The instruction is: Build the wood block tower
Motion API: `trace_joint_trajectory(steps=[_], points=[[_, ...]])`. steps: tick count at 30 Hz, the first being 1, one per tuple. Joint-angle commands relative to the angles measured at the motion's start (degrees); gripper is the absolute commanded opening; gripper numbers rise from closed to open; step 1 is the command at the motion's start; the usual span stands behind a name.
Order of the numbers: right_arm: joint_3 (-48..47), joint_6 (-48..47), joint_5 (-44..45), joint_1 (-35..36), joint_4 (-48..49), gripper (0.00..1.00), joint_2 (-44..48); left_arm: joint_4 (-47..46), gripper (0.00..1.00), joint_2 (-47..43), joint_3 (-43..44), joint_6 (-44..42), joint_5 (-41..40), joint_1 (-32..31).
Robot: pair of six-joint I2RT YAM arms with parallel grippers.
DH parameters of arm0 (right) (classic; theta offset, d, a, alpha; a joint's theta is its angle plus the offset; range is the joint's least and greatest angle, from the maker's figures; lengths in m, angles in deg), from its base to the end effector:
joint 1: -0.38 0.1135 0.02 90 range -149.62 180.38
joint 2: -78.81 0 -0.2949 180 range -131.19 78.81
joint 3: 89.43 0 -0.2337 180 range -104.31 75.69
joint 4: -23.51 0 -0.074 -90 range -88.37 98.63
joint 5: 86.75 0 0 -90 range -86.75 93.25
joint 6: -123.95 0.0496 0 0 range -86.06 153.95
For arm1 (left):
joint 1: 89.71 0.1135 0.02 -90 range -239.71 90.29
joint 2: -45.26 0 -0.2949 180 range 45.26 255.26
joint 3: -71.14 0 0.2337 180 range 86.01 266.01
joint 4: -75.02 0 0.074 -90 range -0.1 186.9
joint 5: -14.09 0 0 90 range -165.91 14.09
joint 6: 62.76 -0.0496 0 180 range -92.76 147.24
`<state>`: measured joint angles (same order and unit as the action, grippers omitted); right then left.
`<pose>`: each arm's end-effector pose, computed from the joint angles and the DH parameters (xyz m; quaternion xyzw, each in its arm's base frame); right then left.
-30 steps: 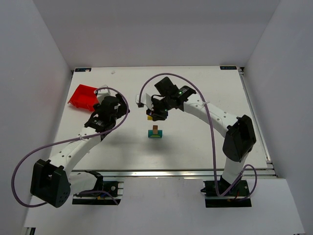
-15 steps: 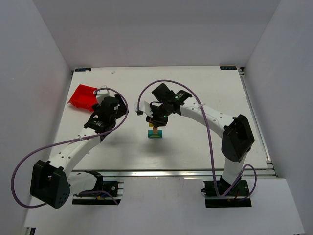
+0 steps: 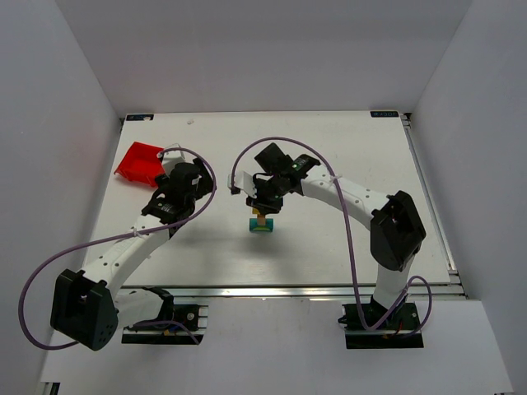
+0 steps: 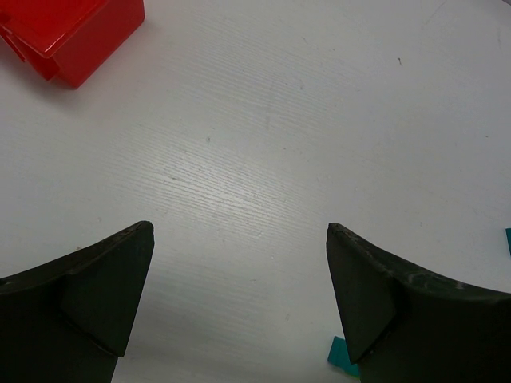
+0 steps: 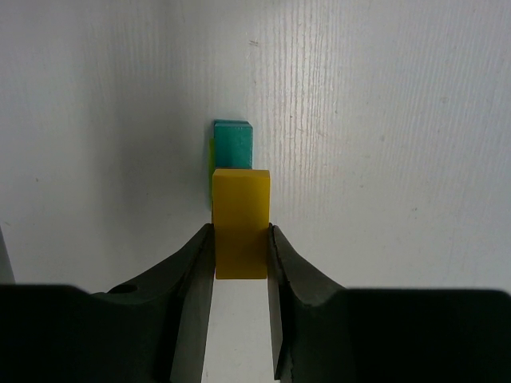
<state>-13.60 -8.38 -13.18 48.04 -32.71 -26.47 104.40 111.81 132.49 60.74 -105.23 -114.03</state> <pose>0.2570 0.3029 0.2911 -0.7000 0.6432 0.1499 0.2717 0.2213 -0.0734 0.2963 -0.1858 0.8443 -0.0213 0.5021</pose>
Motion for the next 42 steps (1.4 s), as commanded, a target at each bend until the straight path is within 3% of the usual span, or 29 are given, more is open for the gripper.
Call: trace_joint_trajectory(steps=[1,42], points=[[1.0,0.8,0.6,0.4,1.7,0.29,0.4,-1.3,0.98,-0.8,-0.5,-0.4,-1.0,0.1],[4.9,3.7,2.3,0.9,5.3,0.40,2.3,-1.7,0.98,-0.5,-0.6,-0.9,-1.9,0.1]])
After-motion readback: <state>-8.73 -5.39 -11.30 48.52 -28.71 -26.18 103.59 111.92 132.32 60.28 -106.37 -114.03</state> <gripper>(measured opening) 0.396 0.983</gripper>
